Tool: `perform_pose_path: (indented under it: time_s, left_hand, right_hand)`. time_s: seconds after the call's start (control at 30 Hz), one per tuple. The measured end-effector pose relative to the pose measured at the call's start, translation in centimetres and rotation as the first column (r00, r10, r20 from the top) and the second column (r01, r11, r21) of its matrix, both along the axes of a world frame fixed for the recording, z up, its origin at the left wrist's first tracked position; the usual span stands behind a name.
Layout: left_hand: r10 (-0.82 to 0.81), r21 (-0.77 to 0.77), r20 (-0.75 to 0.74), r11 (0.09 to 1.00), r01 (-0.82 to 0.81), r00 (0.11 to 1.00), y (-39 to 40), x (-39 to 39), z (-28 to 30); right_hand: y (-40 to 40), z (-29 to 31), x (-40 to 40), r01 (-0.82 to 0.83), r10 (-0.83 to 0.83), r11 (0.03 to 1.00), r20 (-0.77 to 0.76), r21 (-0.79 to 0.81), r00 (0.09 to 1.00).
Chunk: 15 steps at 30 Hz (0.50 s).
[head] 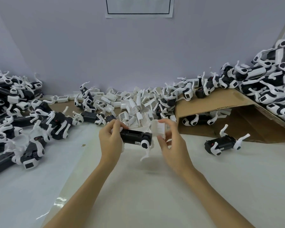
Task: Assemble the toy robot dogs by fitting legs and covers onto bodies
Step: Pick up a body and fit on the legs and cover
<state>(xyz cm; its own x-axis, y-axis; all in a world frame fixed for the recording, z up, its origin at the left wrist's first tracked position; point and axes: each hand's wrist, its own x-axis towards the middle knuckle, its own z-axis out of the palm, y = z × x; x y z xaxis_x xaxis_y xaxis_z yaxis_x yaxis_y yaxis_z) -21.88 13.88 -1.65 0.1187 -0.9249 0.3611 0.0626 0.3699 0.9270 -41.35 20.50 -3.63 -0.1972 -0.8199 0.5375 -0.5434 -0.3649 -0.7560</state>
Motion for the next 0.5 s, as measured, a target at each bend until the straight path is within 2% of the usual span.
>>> perform_pose_path:
  time_s: [0.13,0.33,0.5]
  left_hand:
    - [-0.059,-0.071,0.109,0.995,0.067,0.992,1.2,-0.9,0.0]
    - [-0.1,-0.091,0.167,0.989,0.117,0.981,1.7,-1.4,-0.2]
    - [-0.091,-0.118,0.216,0.986,0.119,0.972,1.8,-1.4,-0.2]
  right_hand:
    - [1.0,-0.9,-0.2,0.024,-0.028,0.999,0.097,0.045,0.995]
    - [0.6,-0.6,-0.6,0.065,-0.076,0.995,0.154,0.075,0.985]
    - [0.8,-0.1,-0.6,0.061,-0.077,0.99,0.123,0.13,0.989]
